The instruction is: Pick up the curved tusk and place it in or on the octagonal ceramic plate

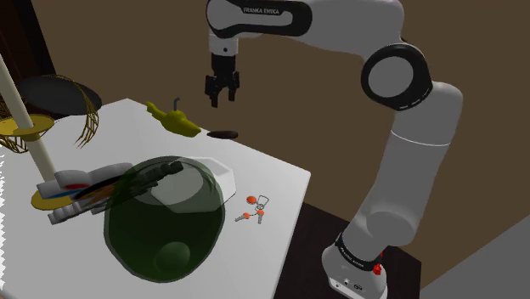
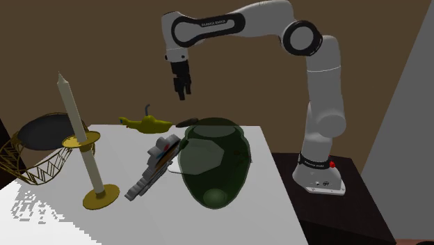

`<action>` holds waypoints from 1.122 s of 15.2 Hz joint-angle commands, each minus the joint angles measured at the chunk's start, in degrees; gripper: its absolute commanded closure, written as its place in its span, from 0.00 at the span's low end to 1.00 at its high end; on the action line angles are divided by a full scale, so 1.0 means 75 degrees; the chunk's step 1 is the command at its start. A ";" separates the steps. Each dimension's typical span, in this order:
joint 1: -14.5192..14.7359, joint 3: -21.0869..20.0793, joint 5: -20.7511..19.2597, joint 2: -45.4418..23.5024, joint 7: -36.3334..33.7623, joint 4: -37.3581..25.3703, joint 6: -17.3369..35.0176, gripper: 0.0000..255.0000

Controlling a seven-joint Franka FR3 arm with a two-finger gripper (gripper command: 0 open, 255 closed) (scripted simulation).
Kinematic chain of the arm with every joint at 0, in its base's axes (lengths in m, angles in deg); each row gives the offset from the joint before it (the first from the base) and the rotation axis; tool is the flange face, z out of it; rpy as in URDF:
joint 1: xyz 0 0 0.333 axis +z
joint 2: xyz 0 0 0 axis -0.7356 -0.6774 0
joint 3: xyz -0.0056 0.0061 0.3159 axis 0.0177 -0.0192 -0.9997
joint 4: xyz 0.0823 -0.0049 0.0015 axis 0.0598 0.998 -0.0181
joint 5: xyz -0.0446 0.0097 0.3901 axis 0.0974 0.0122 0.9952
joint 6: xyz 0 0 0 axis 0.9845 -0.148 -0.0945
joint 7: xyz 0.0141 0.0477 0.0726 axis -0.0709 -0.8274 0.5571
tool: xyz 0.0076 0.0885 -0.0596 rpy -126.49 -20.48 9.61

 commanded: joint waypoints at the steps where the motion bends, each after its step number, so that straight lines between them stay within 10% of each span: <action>1: -0.0102 0.0070 0.0033 -0.0978 0.0114 -0.1026 -0.0307 0.00; 6: -0.0031 0.0021 0.0127 -0.3146 0.0239 -0.4166 -0.1540 0.00; 17: -0.0047 0.0008 0.0130 -0.2644 0.0243 -0.2574 -0.0448 0.00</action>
